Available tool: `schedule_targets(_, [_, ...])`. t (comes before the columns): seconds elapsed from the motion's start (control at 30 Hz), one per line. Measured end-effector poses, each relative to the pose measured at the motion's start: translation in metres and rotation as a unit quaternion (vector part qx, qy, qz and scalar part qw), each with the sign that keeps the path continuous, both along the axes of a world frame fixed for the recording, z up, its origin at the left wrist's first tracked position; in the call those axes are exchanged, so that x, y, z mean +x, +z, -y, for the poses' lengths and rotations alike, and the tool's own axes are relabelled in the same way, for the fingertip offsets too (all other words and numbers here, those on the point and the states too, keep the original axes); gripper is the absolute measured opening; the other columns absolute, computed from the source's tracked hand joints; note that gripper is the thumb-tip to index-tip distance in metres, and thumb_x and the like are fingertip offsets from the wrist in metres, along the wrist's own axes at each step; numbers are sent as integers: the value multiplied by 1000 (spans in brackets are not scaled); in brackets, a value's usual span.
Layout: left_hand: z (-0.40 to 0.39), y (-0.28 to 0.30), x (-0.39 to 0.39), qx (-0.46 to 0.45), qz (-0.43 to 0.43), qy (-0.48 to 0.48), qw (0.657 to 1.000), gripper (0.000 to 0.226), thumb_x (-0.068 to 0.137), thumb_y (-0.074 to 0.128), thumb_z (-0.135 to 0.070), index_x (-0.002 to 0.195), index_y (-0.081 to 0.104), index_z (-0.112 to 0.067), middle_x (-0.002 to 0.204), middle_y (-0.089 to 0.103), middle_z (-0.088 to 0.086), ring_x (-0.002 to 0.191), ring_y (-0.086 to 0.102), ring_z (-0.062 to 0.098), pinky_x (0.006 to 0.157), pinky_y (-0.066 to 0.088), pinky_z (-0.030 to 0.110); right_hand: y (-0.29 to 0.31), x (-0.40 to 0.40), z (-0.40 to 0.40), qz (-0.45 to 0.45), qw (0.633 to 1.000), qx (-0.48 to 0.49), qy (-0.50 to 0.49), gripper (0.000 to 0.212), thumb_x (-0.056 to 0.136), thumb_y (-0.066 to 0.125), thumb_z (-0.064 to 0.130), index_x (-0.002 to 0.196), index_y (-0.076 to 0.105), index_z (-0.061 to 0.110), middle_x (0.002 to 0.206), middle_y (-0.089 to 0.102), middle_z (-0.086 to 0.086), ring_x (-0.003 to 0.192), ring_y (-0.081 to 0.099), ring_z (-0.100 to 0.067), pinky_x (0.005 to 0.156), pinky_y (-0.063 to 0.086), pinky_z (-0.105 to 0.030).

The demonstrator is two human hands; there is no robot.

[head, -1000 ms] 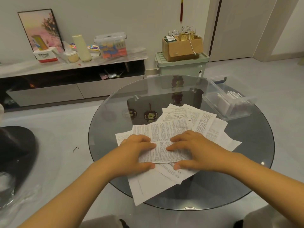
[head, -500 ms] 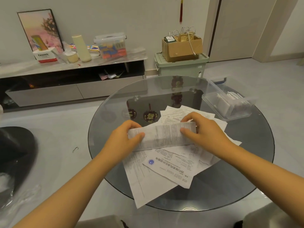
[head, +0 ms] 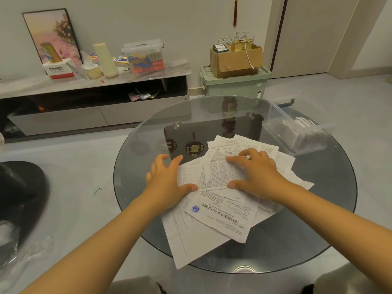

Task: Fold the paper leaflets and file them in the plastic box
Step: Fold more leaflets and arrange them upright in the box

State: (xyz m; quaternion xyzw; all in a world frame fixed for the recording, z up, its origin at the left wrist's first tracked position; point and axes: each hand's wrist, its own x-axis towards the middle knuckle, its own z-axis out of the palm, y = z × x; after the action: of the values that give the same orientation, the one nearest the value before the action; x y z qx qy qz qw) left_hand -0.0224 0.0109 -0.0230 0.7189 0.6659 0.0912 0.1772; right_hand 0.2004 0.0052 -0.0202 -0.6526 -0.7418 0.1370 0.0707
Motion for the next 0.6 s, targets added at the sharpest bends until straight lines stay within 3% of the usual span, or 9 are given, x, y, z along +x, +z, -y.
schedule_targets(0.07, [2, 1, -1, 51, -13, -24, 998, 78, 78, 69, -49, 143, 29, -34, 149, 10, -2, 134, 20, 22, 111, 18, 38, 5, 5, 1, -2, 1000, -11, 5, 60, 84, 59, 52, 138, 36, 41, 141, 35, 6, 128, 27, -19, 105, 22, -35])
schedule_targets(0.17, [7, 1, 5, 125, -28, -99, 987, 46, 86, 65, -35, 130, 50, -36, 133, 33, -10, 123, 30, 20, 97, 18, 24, 11, 11, 6, -30, 1000, -1, -5, 42, 87, 61, 40, 128, 50, 38, 120, 47, 3, 117, 40, -18, 100, 29, -32])
schedule_targets(0.27, [15, 2, 14, 121, -28, -157, 980, 27, 95, 50, -31, 121, 58, -35, 120, 46, -16, 115, 36, 16, 93, 19, 21, 14, 15, 12, -77, 997, 0, -6, 26, 87, 63, 28, 113, 64, 31, 101, 55, 8, 89, 52, -7, 83, 42, -21])
schedule_targets(0.37, [21, 4, 20, 105, -5, -192, 976, 33, 94, 46, -44, 122, 59, -32, 121, 53, -15, 114, 45, 10, 102, 26, 28, 16, 19, 20, -131, 991, -37, -6, 21, 85, 66, 22, 104, 70, 28, 86, 59, 18, 71, 53, 0, 60, 39, -7])
schedule_targets(0.47, [27, 7, 23, 60, -43, -217, 973, 53, 87, 42, -64, 132, 49, -36, 136, 46, -14, 123, 39, 9, 106, 32, 33, 18, 21, 31, -167, 982, -91, 4, 22, 79, 71, 22, 99, 72, 30, 92, 68, 12, 74, 58, -2, 61, 43, -5])
schedule_targets(0.6, [37, 11, 21, -13, -38, -251, 967, 83, 67, 43, -81, 139, 34, -43, 150, 26, -15, 137, 21, 7, 113, 23, 32, 18, 23, 41, -197, 974, -110, 37, 21, 76, 76, 21, 95, 73, 29, 88, 72, 6, 73, 62, -4, 67, 46, -6])
